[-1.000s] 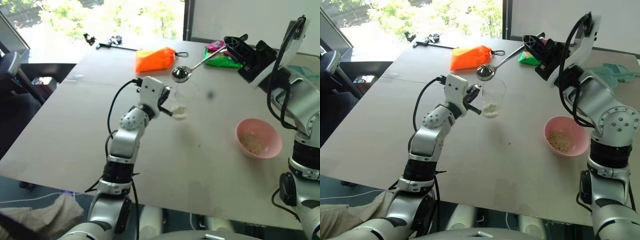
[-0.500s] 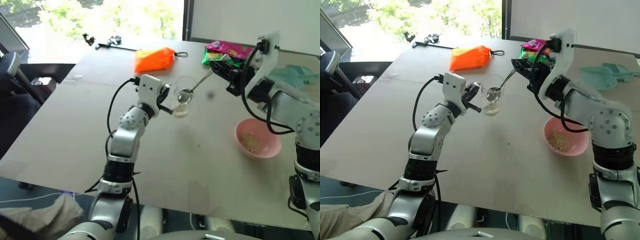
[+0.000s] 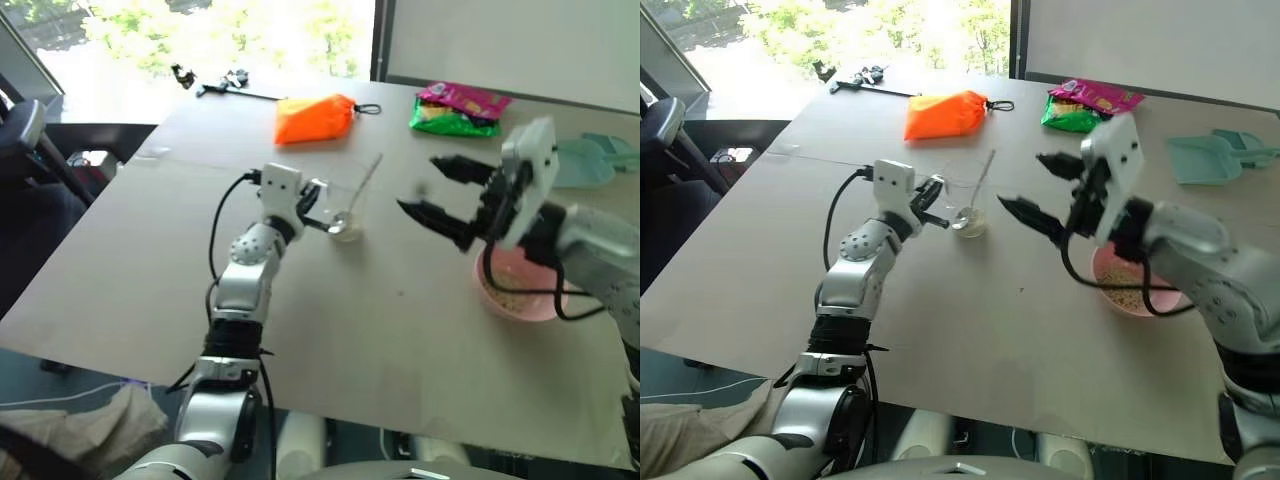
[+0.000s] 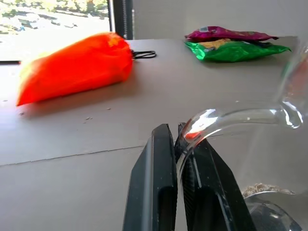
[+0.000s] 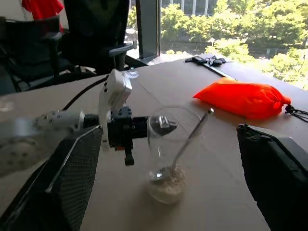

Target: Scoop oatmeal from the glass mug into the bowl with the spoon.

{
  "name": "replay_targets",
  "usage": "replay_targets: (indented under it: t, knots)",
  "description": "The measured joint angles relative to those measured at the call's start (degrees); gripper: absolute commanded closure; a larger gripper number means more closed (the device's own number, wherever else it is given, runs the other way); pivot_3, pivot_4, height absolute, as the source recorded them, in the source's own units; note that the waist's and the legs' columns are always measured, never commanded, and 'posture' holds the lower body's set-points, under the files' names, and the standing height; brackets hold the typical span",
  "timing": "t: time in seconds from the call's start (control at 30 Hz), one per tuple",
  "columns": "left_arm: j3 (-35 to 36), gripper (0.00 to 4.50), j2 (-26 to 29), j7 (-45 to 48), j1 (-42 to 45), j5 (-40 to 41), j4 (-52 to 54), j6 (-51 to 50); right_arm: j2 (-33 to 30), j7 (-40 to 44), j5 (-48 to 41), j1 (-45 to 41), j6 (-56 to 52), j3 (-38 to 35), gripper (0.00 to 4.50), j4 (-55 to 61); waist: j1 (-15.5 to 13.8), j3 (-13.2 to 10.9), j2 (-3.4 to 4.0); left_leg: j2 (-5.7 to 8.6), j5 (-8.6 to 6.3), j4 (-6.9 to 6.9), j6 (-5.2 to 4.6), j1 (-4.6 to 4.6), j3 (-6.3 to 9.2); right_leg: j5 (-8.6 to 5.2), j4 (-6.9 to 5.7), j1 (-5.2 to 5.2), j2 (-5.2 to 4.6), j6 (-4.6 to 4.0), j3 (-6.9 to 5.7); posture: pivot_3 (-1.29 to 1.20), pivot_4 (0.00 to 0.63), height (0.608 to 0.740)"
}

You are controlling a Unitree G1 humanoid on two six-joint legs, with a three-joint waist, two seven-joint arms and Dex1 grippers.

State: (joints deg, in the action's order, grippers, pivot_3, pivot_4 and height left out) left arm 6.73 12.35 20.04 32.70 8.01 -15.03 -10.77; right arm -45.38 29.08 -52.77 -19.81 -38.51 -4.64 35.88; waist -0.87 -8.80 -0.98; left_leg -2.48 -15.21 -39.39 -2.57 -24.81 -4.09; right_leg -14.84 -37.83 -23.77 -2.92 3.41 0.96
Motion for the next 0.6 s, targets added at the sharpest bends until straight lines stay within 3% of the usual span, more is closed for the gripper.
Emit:
replay_targets:
  t: [0.07,0.2,0.37,0.57,0.6]
  knots:
    - [0.6,4.50,1.7,1.5,1.2,0.3,-3.8,3.3,-1.7,5.6,2.4,9.9,3.9,-4.6,0.03,4.0,0.0,0.0,0.00,0.03,-0.02,-0.01,-0.04,0.04,-0.01,0.00,0.00,0.03,0.00,0.00,0.00,0.00,0.150,0.739]
    - [1.5,4.50,2.9,4.0,1.5,1.3,-7.1,6.4,-1.8,10.3,6.9,20.6,9.3,-10.7,0.03,7.5,0.1,0.0,-0.03,0.04,-0.05,-0.05,-0.09,0.17,-0.02,0.00,-0.07,0.12,0.01,0.01,0.02,0.00,0.150,0.739]
    - [4.2,4.50,6.7,6.7,-3.4,4.4,-3.2,6.0,2.4,14.6,13.5,39.1,16.4,-20.9,0.03,9.7,0.4,0.0,-0.04,-0.06,0.02,-0.04,0.03,0.30,-0.10,0.00,-0.10,0.19,0.07,0.00,0.12,0.00,0.150,0.739]
    - [5.3,4.50,8.6,7.2,-7.7,6.1,1.1,3.1,5.7,17.7,17.7,45.5,22.9,-23.6,0.03,9.3,0.1,0.0,-0.10,-0.04,-0.12,-0.03,-0.19,1.15,-0.08,-0.02,-0.07,1.01,0.07,-0.01,0.08,0.00,0.150,0.739]
    - [5.5,3.78,8.6,7.2,-7.8,6.6,1.1,2.7,5.7,18.1,18.4,45.7,23.5,-23.6,0.00,8.9,0.1,0.0,-0.10,-0.04,-0.13,-0.03,-0.20,1.19,-0.08,-0.03,-0.07,1.05,0.07,-0.01,0.08,0.00,0.150,0.739]
